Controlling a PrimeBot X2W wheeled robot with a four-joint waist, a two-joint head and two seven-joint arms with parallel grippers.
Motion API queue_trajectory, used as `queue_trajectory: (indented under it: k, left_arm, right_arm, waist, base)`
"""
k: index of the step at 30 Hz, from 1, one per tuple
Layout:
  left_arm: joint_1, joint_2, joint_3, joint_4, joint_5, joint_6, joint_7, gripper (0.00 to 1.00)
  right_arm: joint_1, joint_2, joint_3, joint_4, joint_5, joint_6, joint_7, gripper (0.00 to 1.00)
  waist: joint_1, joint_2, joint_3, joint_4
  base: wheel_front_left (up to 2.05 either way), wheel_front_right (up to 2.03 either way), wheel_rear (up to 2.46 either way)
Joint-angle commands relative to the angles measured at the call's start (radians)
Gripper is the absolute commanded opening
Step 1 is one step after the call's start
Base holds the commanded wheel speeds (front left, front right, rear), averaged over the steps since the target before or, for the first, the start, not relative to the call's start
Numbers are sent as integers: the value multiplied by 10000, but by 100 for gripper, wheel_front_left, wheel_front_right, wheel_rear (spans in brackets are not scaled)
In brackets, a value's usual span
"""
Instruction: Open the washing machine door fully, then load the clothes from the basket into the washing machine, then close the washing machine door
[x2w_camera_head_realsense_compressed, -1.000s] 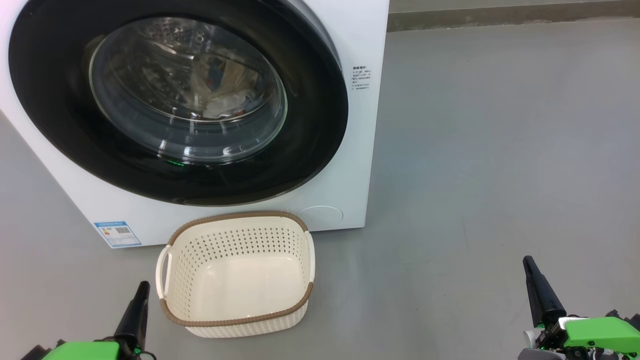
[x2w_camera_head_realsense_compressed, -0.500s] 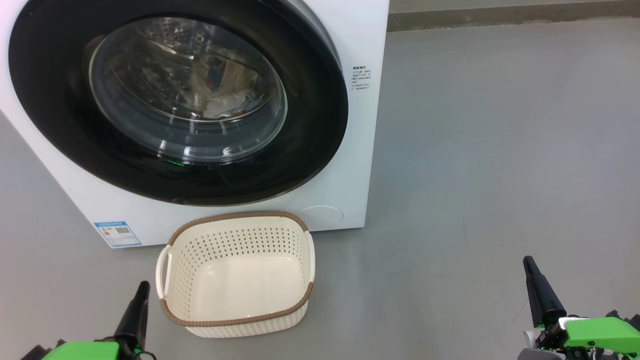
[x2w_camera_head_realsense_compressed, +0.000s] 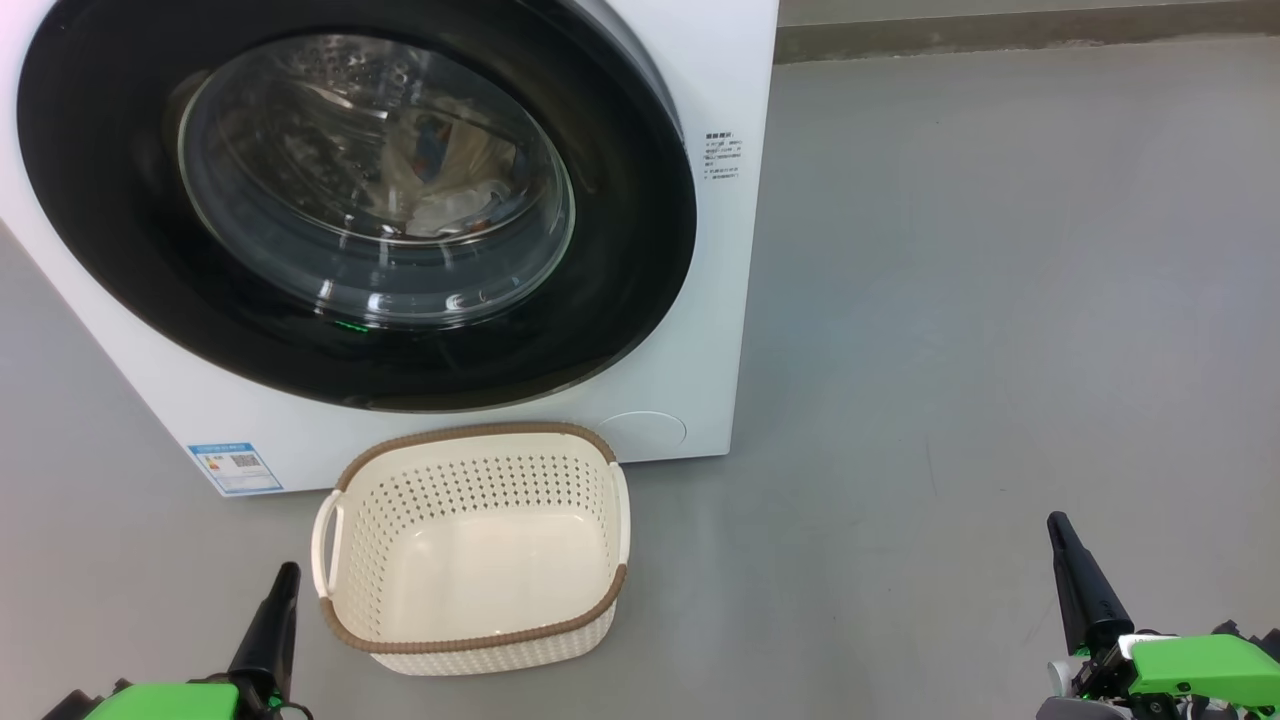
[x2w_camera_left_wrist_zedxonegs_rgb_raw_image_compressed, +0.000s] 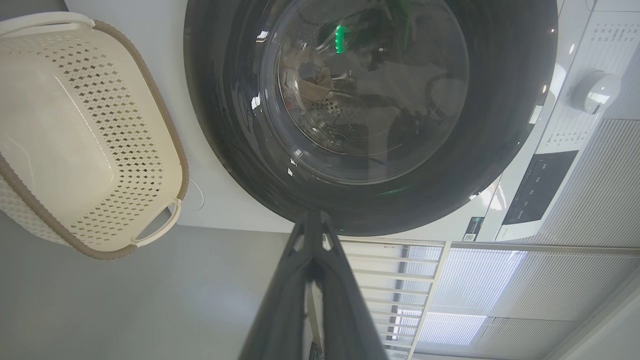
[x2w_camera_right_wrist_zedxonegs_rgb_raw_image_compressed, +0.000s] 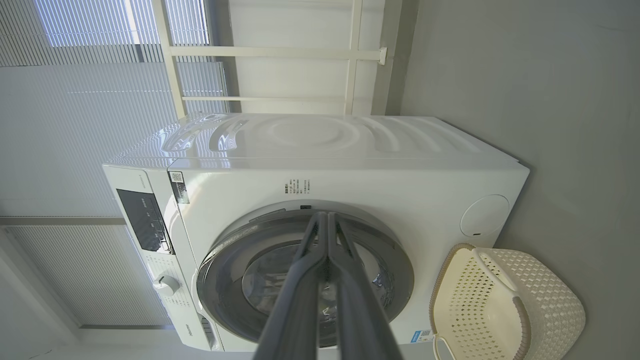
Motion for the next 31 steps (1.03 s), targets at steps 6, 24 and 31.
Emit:
queue_trajectory:
  k: [6,24,31]
  left_arm:
    - [-416,112,357,-192,124,-27,39,0]
    - [-417,102,370,-191,135,-27,50,0]
    - [-418,99,375,-191,139,-27,54,0]
  right_arm:
    - [-407,-17,242,-247,-50,16,66,0]
    - [-408,-10,232,-247,-58,16,75,0]
    - [-408,-8,229,-247,-61,16,77,0]
  waist:
    - [0,0,0,0]
    - [0,0,0,0]
    - [0,0,0,0]
  base:
    - [0,0,0]
    - [0,0,0]
    - [0,0,0]
